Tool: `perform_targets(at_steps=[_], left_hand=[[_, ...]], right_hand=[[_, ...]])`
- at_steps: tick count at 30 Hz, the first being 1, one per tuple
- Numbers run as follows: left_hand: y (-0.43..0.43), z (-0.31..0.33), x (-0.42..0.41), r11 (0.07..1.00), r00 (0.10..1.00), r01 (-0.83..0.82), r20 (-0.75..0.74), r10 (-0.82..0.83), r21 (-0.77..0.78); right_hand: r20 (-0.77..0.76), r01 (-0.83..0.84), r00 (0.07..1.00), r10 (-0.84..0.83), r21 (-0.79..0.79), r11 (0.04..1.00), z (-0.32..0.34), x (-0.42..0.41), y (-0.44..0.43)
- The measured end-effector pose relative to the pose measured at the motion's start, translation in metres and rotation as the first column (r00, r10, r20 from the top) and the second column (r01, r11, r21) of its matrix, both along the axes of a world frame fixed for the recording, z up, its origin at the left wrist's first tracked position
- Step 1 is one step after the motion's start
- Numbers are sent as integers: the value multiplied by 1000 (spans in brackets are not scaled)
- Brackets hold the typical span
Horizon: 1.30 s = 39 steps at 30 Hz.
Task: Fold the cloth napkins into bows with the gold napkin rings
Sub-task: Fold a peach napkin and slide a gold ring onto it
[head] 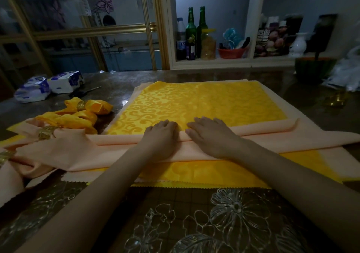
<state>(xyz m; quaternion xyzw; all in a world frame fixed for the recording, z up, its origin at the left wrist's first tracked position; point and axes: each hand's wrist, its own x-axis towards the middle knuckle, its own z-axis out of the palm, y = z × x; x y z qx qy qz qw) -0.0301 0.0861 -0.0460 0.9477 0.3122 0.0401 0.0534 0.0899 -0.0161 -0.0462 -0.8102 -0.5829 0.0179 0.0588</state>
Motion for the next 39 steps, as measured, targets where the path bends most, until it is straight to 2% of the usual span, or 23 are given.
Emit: perform_targets(at_steps=[3, 7, 11, 14, 18, 20, 25, 29, 31, 33, 35, 39], left_hand=[[5, -1, -1, 994, 996, -68, -61, 63, -87], [11, 5, -3, 969, 989, -108, -118, 83, -223], [13, 6, -5, 969, 991, -81, -126, 53, -233], [11, 5, -7, 975, 993, -74, -109, 52, -211], [6, 8, -4, 984, 997, -71, 16, 75, -164], [6, 13, -6, 989, 997, -31, 66, 41, -147], [-6, 25, -12, 980, 960, 150, 256, -114, -128], [-17, 30, -11, 971, 914, 173, 394, -94, -168], [-21, 27, -8, 968, 947, 171, 300, -111, -182], [-24, 21, -6, 971, 989, 147, 51, -140, -187], [-26, 17, -6, 978, 978, 110, -156, -138, -178], [-33, 18, -6, 973, 955, 72, -266, -131, -219]], right_hand=[[-60, 60, 996, -67, -105, 993, 1, 11, -4], [-47, 86, 994, -96, -176, 981, 2, 18, -7], [-61, 143, 986, -157, -193, 971, 6, 34, -23], [-79, 190, 977, -197, -94, 977, -1, 48, -43], [-155, 117, 984, -83, 226, 967, 0, 44, -55], [-156, 88, 987, -38, 332, 939, 3, 39, -57], [-104, 64, 994, -20, 443, 894, 3, 35, -61], [-83, 16, 996, 25, 455, 890, 7, 31, -61], [-68, -12, 997, 46, 429, 903, 9, 29, -63], [-83, -16, 995, 56, 411, 912, 10, 28, -64], [-117, 0, 992, 48, 382, 924, 12, 27, -65], [-187, 24, 982, 30, 281, 960, 13, 24, -67]])
